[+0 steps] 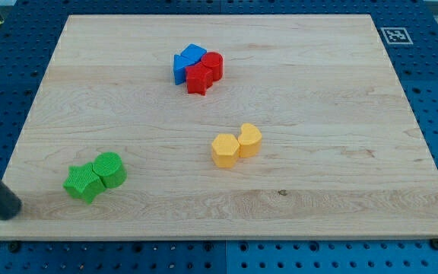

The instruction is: Push the green blocks close to the yellow hexagon

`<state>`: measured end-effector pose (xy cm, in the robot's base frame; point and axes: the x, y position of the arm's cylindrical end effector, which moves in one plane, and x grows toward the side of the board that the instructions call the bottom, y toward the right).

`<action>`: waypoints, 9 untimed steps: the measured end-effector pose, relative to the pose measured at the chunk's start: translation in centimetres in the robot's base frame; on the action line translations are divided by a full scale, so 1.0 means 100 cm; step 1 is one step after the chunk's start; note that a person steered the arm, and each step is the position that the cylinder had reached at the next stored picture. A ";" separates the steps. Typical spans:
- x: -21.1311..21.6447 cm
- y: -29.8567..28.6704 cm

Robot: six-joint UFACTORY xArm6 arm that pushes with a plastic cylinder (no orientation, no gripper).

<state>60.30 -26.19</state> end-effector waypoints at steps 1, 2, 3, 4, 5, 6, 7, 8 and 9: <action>-0.012 0.048; -0.021 0.083; -0.021 0.113; -0.022 0.108; -0.019 0.057; -0.023 0.022; -0.043 0.022; -0.048 0.040; -0.048 0.070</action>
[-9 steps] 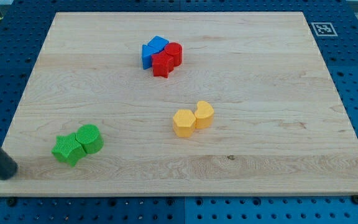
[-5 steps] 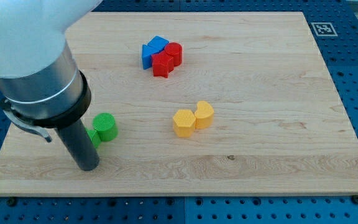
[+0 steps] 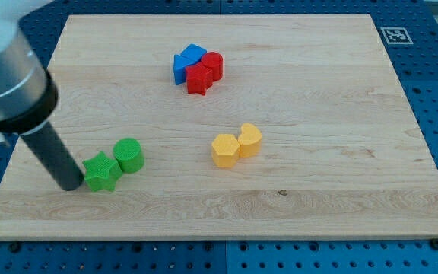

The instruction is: Push the green blocks close to the yellow hexagon

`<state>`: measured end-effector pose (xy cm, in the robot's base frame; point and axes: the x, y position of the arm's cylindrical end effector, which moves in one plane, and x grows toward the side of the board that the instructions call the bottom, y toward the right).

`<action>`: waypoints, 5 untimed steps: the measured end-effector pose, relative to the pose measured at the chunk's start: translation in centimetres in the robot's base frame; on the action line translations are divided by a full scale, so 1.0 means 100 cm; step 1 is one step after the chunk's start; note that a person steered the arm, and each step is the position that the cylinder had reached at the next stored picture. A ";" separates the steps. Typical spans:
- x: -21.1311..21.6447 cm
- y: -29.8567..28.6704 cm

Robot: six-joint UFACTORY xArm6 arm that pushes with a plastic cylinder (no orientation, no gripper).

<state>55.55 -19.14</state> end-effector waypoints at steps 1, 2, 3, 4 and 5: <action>-0.005 0.022; -0.018 0.027; -0.027 0.032; -0.027 0.046; -0.027 0.070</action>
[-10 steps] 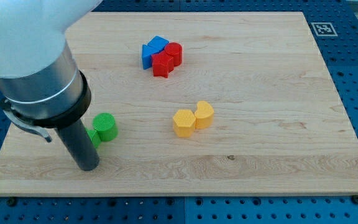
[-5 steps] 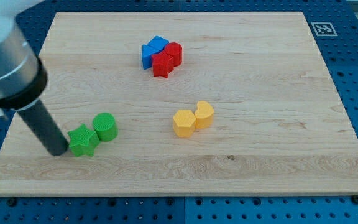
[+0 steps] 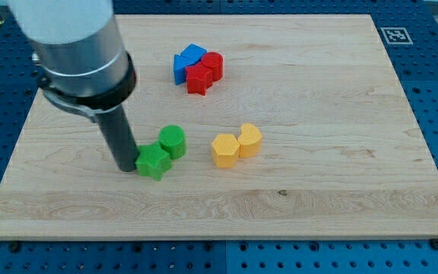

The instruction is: Push the green blocks close to the yellow hexagon

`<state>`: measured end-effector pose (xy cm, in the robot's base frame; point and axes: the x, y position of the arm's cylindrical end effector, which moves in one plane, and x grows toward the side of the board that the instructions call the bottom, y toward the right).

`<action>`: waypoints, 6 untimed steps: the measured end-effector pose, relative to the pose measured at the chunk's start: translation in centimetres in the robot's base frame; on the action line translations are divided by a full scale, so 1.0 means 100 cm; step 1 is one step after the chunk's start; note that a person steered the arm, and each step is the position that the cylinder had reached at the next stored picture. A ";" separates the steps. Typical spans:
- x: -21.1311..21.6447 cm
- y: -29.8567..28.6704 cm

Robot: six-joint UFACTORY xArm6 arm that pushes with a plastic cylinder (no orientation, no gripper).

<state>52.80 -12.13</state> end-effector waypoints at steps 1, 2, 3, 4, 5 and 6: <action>-0.004 0.018; -0.015 0.032; -0.030 0.046; -0.048 0.059; -0.049 0.059; -0.070 0.043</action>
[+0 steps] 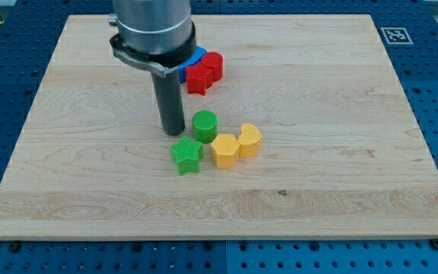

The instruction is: Push the green blocks close to the yellow hexagon

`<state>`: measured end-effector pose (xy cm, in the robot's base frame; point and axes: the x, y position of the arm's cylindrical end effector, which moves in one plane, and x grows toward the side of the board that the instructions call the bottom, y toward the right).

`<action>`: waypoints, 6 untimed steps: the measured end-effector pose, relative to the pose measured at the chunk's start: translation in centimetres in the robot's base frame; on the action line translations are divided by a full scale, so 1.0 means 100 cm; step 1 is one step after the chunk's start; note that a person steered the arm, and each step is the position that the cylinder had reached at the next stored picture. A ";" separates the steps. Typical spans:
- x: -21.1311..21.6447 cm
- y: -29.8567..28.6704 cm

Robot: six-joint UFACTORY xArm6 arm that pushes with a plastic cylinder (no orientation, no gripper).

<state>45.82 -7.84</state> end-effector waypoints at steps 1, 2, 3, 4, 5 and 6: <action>-0.025 0.010; -0.025 0.061; -0.025 0.078; -0.024 0.078; -0.012 0.077; 0.007 0.077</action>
